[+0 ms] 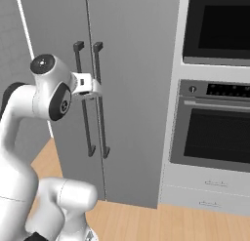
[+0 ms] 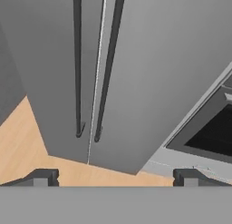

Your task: Grab a lemon wedge from the fridge and one ice cube from the ice bowl, and put them in the glass of lemonade.

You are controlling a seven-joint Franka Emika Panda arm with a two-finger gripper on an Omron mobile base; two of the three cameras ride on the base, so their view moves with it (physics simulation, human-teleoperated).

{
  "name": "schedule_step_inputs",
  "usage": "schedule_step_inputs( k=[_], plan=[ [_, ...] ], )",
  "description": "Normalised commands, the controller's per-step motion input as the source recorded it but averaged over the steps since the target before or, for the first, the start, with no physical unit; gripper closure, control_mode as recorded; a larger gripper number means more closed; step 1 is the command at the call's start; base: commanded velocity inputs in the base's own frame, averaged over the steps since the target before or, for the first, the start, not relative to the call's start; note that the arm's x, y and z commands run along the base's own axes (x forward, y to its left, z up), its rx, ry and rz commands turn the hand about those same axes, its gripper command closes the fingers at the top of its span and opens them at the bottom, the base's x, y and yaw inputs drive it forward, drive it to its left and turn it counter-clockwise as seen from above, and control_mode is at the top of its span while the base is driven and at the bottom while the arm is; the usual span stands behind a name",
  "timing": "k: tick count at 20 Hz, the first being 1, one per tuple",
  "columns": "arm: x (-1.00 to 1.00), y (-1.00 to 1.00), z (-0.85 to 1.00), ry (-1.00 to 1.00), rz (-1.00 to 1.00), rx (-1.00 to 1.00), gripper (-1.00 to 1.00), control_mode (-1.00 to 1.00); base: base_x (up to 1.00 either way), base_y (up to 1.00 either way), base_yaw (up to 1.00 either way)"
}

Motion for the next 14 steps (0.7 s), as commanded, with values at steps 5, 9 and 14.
schedule_step_inputs(
  k=[5,9,14],
  plan=[
    [1.0,-0.07,0.0,-0.06,-0.12,0.19,-1.0,-1.0,0.0,0.0,0.0],
    [0.97,0.12,0.0,-0.01,-0.27,0.1,-1.0,-1.0,0.0,0.0,0.0],
    [0.57,0.59,0.0,-0.01,-0.26,0.05,-1.0,-1.0,0.0,0.0,0.0]
  ],
)
